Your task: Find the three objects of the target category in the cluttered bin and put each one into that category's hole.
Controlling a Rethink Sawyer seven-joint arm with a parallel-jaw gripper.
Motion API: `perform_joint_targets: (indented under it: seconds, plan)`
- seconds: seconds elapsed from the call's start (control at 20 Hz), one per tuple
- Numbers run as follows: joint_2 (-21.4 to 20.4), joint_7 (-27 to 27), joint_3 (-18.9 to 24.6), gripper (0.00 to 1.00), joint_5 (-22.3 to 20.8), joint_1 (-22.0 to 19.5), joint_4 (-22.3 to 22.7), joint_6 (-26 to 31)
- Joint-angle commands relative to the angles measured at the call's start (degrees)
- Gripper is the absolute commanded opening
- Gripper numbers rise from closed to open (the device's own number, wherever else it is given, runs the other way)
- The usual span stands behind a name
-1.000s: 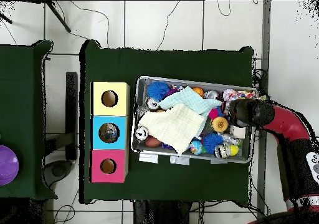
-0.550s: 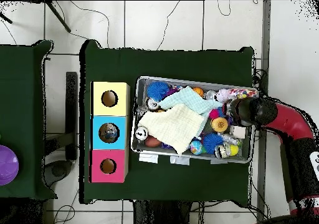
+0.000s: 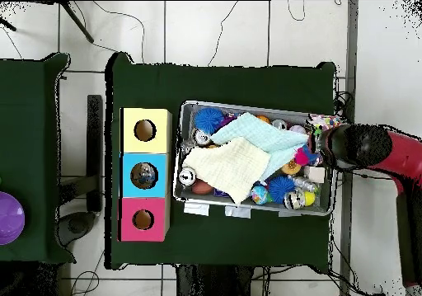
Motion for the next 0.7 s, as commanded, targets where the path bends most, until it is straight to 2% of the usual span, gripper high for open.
perform_joint_targets:
  seconds: [0.05, 0.4, 0.7]
  plan:
    - [-10.7, -3.6, -1.0, 0.00, 1.7, -0.6, 15.9, 0.6]
    - [-13.3, 5.4, -3.9, 0.00, -1.1, 0.8, 25.6, -11.4]
    - [-12.5, 8.4, -6.7, 0.00, -2.4, 2.1, 28.2, -18.0]
